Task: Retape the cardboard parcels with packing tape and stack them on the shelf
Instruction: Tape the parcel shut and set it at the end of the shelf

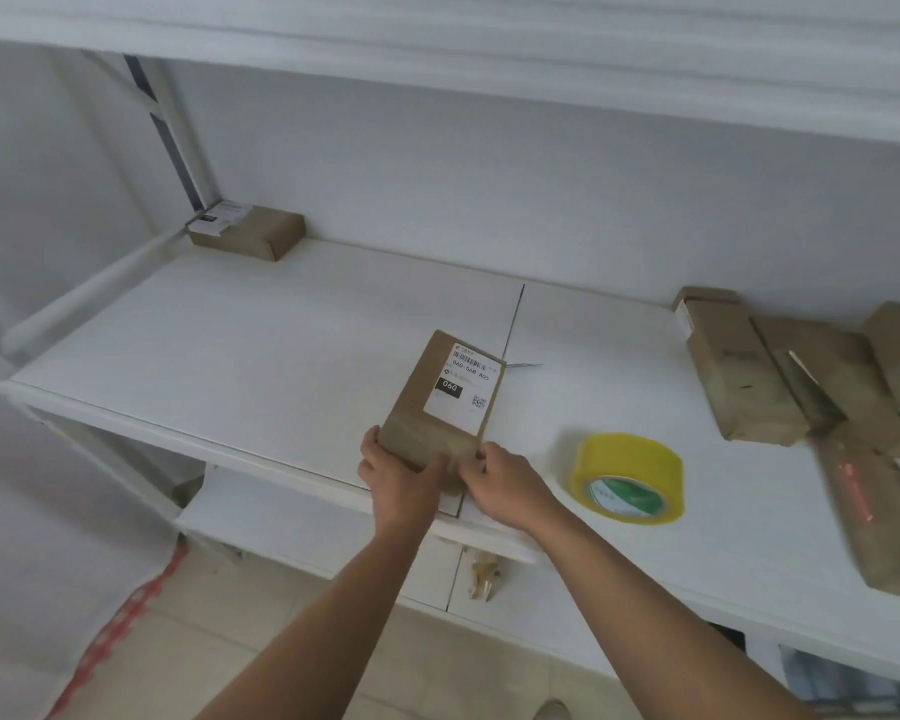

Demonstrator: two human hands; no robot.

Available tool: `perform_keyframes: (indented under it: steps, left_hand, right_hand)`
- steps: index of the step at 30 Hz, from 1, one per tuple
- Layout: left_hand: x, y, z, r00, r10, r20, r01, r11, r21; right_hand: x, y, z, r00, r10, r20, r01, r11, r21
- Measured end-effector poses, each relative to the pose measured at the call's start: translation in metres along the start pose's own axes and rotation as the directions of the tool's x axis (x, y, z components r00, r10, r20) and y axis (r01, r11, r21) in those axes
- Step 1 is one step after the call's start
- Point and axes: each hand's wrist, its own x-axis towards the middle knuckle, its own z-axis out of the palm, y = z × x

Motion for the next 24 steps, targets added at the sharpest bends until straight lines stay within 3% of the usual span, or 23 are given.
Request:
perform_keyframes:
  steps: [5, 8, 11, 14, 16, 19, 24]
  left_hand:
    - [0.019, 0.005, 0.016, 0.997, 0.068, -0.019, -0.065, 0.989, 0.129]
    - [0.030, -0.001, 0.020, 0.990, 0.098, -0.099, -0.057, 0.932, 0.358]
    - [0.033, -0.006, 0.021, 0.978, 0.187, -0.097, -0.125, 0.886, 0.447]
    - [0.034, -0.012, 0.022, 0.950, 0.310, -0.049, -0.245, 0.831, 0.499]
    - [0.035, -0.015, 0.024, 0.949, 0.313, -0.035, -0.254, 0.827, 0.502]
    - [0.034, -0.018, 0.028, 0.952, 0.303, -0.040, -0.247, 0.839, 0.485]
    - [0.017, -0.026, 0.038, 0.950, 0.307, -0.055, -0.242, 0.835, 0.494]
  right_hand:
    - [-0.009, 0.004, -0.024, 0.991, -0.118, -0.060, 0.105, 0.977, -0.187]
    - [-0.017, 0.011, -0.045, 0.950, -0.221, -0.220, 0.147, 0.939, -0.310]
    - [-0.018, 0.022, -0.070, 0.884, -0.267, -0.383, 0.117, 0.921, -0.372]
    - [-0.015, 0.037, -0.090, 0.915, -0.163, -0.369, -0.057, 0.853, -0.519]
    - [-0.015, 0.049, -0.097, 0.951, -0.044, -0.306, -0.141, 0.819, -0.556]
    - [-0.020, 0.060, -0.100, 0.963, 0.044, -0.267, -0.167, 0.873, -0.458]
    - [-0.024, 0.061, -0.103, 0.953, 0.038, -0.301, -0.161, 0.904, -0.396]
